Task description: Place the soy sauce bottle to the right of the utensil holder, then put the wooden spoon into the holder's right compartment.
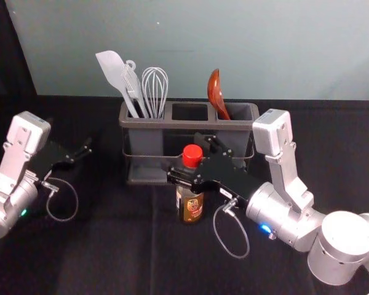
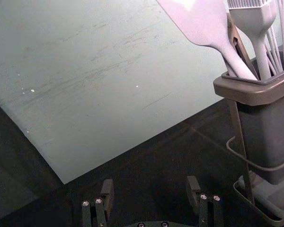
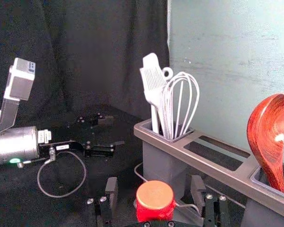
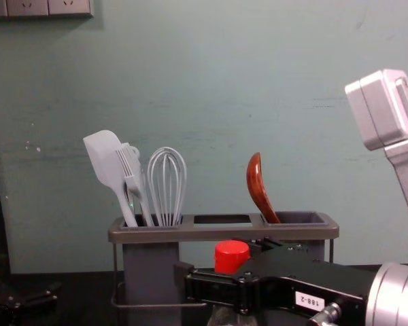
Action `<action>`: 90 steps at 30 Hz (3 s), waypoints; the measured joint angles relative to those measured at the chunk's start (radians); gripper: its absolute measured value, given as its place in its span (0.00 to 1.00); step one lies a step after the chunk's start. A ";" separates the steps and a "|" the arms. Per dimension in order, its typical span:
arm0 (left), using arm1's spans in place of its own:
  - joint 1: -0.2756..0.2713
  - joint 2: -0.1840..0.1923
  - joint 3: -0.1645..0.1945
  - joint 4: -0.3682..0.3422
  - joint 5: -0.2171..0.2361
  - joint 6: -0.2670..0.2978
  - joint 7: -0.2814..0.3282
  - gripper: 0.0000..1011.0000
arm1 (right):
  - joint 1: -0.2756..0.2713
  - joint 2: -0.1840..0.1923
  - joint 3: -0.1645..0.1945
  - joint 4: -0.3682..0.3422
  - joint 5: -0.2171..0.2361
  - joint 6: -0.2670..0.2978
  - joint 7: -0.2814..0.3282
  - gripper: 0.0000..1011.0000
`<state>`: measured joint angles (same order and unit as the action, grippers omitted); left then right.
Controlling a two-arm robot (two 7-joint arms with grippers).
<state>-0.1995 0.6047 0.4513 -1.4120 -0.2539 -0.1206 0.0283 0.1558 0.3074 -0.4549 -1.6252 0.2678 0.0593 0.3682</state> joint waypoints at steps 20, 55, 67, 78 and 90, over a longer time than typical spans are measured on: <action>0.000 0.000 0.000 0.000 0.000 0.000 0.000 0.99 | -0.005 -0.006 0.009 -0.006 0.007 0.014 -0.004 0.46; 0.000 0.000 0.000 0.000 0.000 0.000 0.000 0.99 | -0.201 0.139 0.187 -0.249 0.097 0.117 -0.074 0.38; 0.000 0.000 0.000 0.000 0.000 0.000 0.000 0.99 | -0.233 0.157 0.263 -0.232 0.100 0.088 -0.098 0.38; 0.000 0.000 0.000 0.000 0.000 0.000 0.000 0.99 | -0.163 0.129 0.280 -0.150 0.094 0.070 -0.100 0.38; 0.000 0.000 0.000 0.000 0.000 0.000 0.000 0.99 | -0.053 0.075 0.256 -0.032 0.069 0.062 -0.107 0.38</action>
<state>-0.1995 0.6047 0.4514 -1.4120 -0.2539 -0.1205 0.0283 0.1027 0.3820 -0.1992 -1.6573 0.3372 0.1212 0.2616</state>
